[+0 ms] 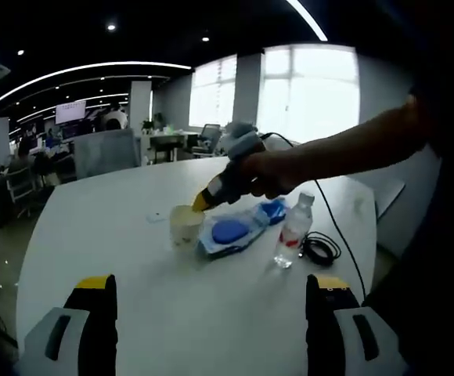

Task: Arrange the tabletop items into an orderly group along one side of the table until the central work area is clear of visible clutter.

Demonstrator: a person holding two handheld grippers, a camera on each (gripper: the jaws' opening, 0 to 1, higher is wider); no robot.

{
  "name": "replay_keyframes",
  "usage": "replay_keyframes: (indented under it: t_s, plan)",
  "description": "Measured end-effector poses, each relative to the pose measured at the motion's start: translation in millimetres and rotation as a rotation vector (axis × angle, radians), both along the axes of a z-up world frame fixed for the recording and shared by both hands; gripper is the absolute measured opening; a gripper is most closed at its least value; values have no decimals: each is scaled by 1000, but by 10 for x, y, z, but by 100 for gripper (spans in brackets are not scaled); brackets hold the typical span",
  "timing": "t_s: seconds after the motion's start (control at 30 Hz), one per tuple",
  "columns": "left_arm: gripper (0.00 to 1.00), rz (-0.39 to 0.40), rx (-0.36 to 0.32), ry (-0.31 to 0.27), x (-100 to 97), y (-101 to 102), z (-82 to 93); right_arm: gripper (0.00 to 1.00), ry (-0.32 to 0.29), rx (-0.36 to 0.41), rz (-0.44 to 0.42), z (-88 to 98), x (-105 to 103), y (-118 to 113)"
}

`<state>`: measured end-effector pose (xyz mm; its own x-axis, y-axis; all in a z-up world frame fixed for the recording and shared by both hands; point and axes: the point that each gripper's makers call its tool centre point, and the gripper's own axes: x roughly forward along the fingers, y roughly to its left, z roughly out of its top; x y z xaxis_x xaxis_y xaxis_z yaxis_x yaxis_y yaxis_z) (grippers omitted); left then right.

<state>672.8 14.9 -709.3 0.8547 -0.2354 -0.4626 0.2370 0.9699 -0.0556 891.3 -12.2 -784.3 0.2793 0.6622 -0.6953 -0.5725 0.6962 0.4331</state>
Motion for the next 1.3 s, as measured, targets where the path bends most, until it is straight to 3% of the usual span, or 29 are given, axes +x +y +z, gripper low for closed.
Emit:
replay_keyframes:
  t_s: [0.73, 1.3]
  plan:
    - [99, -16, -4, 25, -96, -30, -59, 0, 32, -25, -39, -185, -8, -27]
    - [99, -14, -7, 34, -133, -1, -101, 0, 0, -36, -23, -196, 32, 21]
